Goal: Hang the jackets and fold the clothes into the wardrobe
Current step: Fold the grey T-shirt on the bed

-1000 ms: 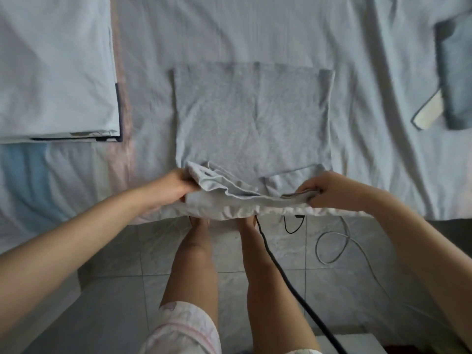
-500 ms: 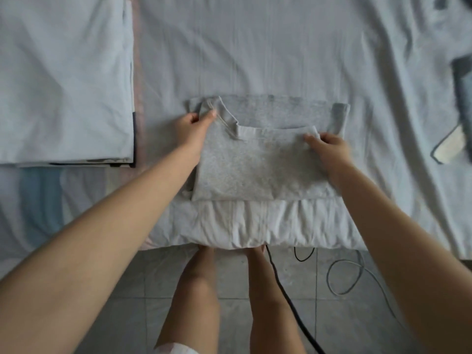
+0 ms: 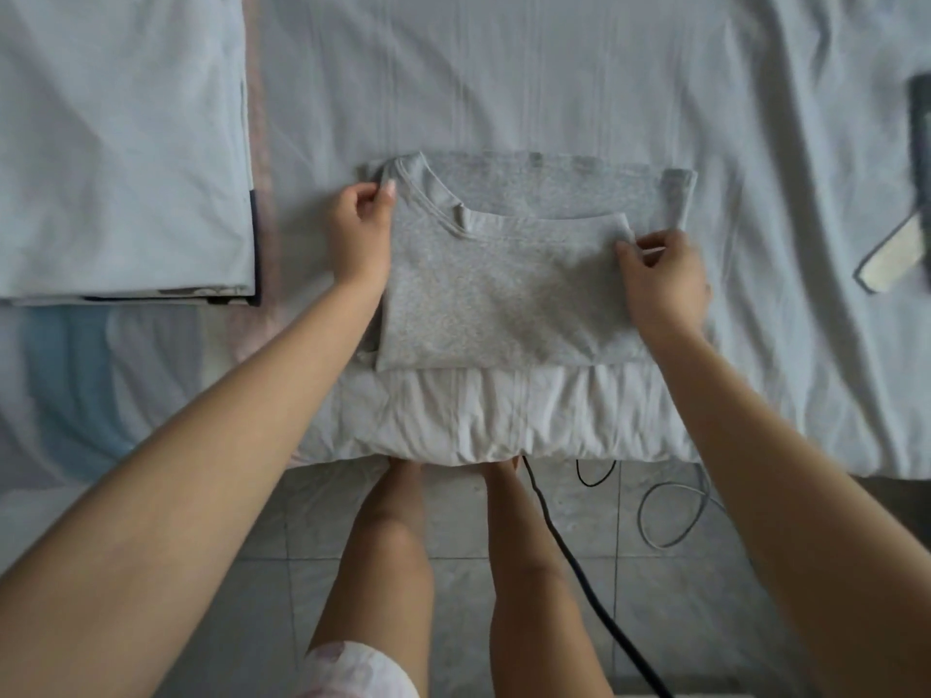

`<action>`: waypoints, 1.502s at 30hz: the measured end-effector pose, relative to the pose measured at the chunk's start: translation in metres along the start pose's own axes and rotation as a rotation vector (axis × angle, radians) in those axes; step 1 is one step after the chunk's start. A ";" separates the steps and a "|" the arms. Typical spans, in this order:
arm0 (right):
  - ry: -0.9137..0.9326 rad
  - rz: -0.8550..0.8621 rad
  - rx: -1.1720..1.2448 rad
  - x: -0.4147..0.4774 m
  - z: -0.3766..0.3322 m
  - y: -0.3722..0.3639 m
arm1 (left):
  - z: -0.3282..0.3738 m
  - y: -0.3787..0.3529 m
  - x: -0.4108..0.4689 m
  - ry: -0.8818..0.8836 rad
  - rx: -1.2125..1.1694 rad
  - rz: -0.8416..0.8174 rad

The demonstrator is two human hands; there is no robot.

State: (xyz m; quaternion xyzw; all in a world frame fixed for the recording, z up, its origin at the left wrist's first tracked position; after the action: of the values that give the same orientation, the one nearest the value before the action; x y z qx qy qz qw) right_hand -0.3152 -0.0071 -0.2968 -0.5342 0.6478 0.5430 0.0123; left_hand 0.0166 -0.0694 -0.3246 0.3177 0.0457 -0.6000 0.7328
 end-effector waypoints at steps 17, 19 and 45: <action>0.172 -0.043 0.337 -0.017 0.060 0.007 | -0.051 0.010 -0.115 -0.303 0.514 -0.256; 0.148 -0.081 0.346 -0.012 0.062 0.011 | -0.050 0.010 -0.113 -0.306 0.511 -0.246; 0.094 -0.130 -0.076 -0.026 0.032 0.003 | -0.027 -0.045 -0.107 -0.589 1.074 -0.268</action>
State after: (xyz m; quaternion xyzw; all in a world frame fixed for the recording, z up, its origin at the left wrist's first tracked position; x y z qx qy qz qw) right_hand -0.3245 0.0328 -0.2925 -0.6002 0.5904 0.5396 -0.0032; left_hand -0.0450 0.0324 -0.3165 0.4546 -0.4266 -0.6882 0.3711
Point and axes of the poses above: each hand's wrist, its own x-axis towards the middle knuckle, its own y-axis out of the back of the hand, z = x × y, the point moved 6 cm from there along x, towards the middle knuckle, and after that the axes turned 11 degrees about -z, right-handed, at the moved point
